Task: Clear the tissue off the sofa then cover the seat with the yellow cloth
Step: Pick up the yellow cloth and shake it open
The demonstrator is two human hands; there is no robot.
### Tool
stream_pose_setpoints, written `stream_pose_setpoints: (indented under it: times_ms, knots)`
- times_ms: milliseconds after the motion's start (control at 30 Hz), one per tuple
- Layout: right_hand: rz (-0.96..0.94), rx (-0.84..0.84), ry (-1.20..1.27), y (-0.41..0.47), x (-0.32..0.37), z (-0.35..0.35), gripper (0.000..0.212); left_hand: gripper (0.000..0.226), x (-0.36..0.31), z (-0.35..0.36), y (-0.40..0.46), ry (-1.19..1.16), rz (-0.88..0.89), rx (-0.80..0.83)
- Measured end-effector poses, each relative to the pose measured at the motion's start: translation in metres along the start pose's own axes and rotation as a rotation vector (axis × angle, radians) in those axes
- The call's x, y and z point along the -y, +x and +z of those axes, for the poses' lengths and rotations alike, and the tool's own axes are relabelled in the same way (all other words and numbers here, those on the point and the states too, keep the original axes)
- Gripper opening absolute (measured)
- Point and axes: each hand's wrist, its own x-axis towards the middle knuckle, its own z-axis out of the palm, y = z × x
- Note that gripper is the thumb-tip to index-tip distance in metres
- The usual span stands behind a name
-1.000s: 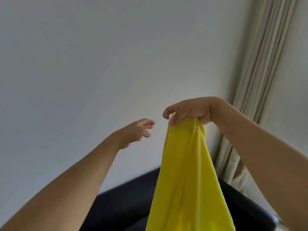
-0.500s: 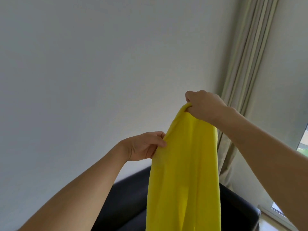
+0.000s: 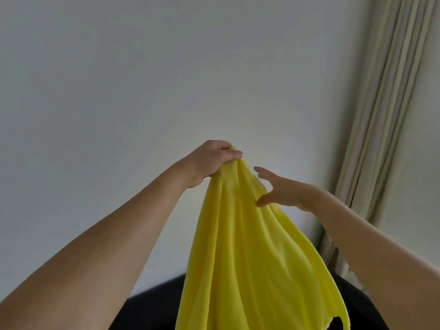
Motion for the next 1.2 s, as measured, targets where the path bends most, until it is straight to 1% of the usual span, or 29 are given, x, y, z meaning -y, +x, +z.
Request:
stream_pose_setpoints:
  times_ms: [33, 67, 133, 167, 200, 267, 300, 333, 367, 400, 467, 500, 533, 600, 633, 667, 700, 767, 800, 833, 867, 900, 933, 967, 1000, 1033, 1100, 1167, 1200]
  knots:
    - [-0.022, 0.103, 0.157, 0.004, 0.009, 0.015, 0.072, 0.021, -0.009, 0.004, 0.001, -0.024, 0.040, -0.006]
    - [-0.027, 0.112, 0.252, 0.009, 0.015, 0.027, 0.055, 0.021, -0.014, 0.005, 0.000, -0.039, 0.062, -0.023]
    - [0.002, -0.058, 0.339, 0.017, 0.017, 0.032, 0.023, 0.016, -0.010, -0.001, -0.002, -0.021, 0.003, -0.017]
    - [0.007, -0.175, 0.371, 0.018, 0.016, 0.027, 0.015, 0.013, -0.002, -0.008, -0.007, 0.039, -0.093, 0.046]
    - [-0.008, -0.273, 0.396, 0.018, 0.013, 0.020, 0.015, 0.019, 0.010, -0.015, -0.014, 0.162, -0.238, 0.152]
    - [-0.054, -0.403, 0.359, 0.017, 0.009, 0.005, 0.022, 0.043, 0.040, -0.021, -0.029, 0.461, -0.555, 0.364]
    - [-0.072, -0.450, 0.279, 0.017, 0.011, 0.002, 0.025, 0.050, 0.054, -0.021, -0.035, 0.591, -0.649, 0.390]
    - [-0.090, -0.502, 0.187, 0.017, 0.013, 0.002, 0.028, 0.051, 0.065, -0.022, -0.038, 0.685, -0.674, 0.341]
    - [-0.109, -0.562, 0.108, 0.019, 0.015, 0.003, 0.029, 0.044, 0.073, -0.025, -0.039, 0.715, -0.640, 0.234]
    - [-0.117, -0.623, 0.056, 0.021, 0.017, 0.004, 0.028, 0.034, 0.079, -0.031, -0.039, 0.672, -0.572, 0.091]
    - [-0.124, -0.685, -0.012, 0.025, 0.014, 0.006, 0.019, 0.024, 0.087, -0.050, -0.036, 0.346, -0.447, -0.213]
    - [-0.117, -0.650, -0.076, 0.025, 0.011, 0.005, 0.012, 0.023, 0.086, -0.058, -0.035, 0.149, -0.394, -0.343]
    - [-0.100, -0.576, -0.178, 0.025, 0.005, 0.005, 0.019, 0.023, 0.083, -0.066, -0.035, 0.012, -0.345, -0.468]
    - [-0.006, -0.423, -0.416, 0.027, -0.011, 0.006, 0.036, 0.024, 0.072, -0.081, -0.037, -0.103, -0.258, -0.671]
    - [0.046, -0.383, -0.523, 0.028, -0.019, 0.006, 0.037, 0.023, 0.066, -0.087, -0.039, -0.076, -0.228, -0.741]
    - [0.093, -0.359, -0.589, 0.027, -0.027, 0.006, 0.035, 0.021, 0.063, -0.095, -0.041, 0.037, -0.211, -0.799]
    - [0.121, -0.356, -0.601, 0.026, -0.032, 0.005, 0.034, 0.017, 0.062, -0.104, -0.045, 0.274, -0.224, -0.813]
    - [0.136, -0.383, -0.474, 0.024, -0.029, 0.004, 0.034, 0.010, 0.061, -0.112, -0.057, 0.903, -0.382, -0.690]
    - [0.103, -0.406, -0.357, 0.024, -0.020, 0.005, 0.031, 0.020, 0.061, -0.107, -0.059, 1.069, -0.452, -0.593]
    - [0.029, -0.419, -0.261, 0.025, -0.006, 0.007, 0.026, 0.037, 0.063, -0.098, -0.057, 1.084, -0.483, -0.472]
    - [-0.070, -0.424, -0.210, 0.026, 0.012, 0.011, 0.020, 0.054, 0.064, -0.084, -0.053, 0.935, -0.465, -0.338]
    - [-0.171, -0.419, -0.200, 0.025, 0.032, 0.014, 0.015, 0.067, 0.067, -0.064, -0.049, 0.711, -0.433, -0.198]
    - [-0.254, -0.395, -0.235, 0.023, 0.050, 0.016, 0.013, 0.067, 0.069, -0.043, -0.049, 0.501, -0.399, -0.073]
    - [-0.313, -0.364, -0.309, 0.019, 0.064, 0.018, 0.015, 0.054, 0.075, -0.025, -0.050, 0.360, -0.393, 0.018]
    - [-0.335, -0.334, -0.396, 0.016, 0.070, 0.019, 0.017, 0.034, 0.084, -0.011, -0.052, 0.295, -0.396, 0.062]
    - [-0.330, -0.312, -0.469, 0.014, 0.072, 0.018, 0.017, 0.021, 0.094, -0.004, -0.056, 0.254, -0.411, 0.081]
    - [-0.276, -0.268, -0.534, 0.011, 0.062, 0.015, 0.010, 0.026, 0.107, -0.001, -0.066, 0.243, -0.406, 0.057]
    - [-0.189, -0.177, -0.569, 0.009, 0.045, 0.017, 0.017, 0.031, 0.112, -0.010, -0.067, 0.319, -0.333, -0.126]
    - [-0.103, -0.104, -0.624, 0.011, 0.033, 0.019, 0.022, 0.032, 0.110, -0.016, -0.066, 0.258, -0.302, -0.234]
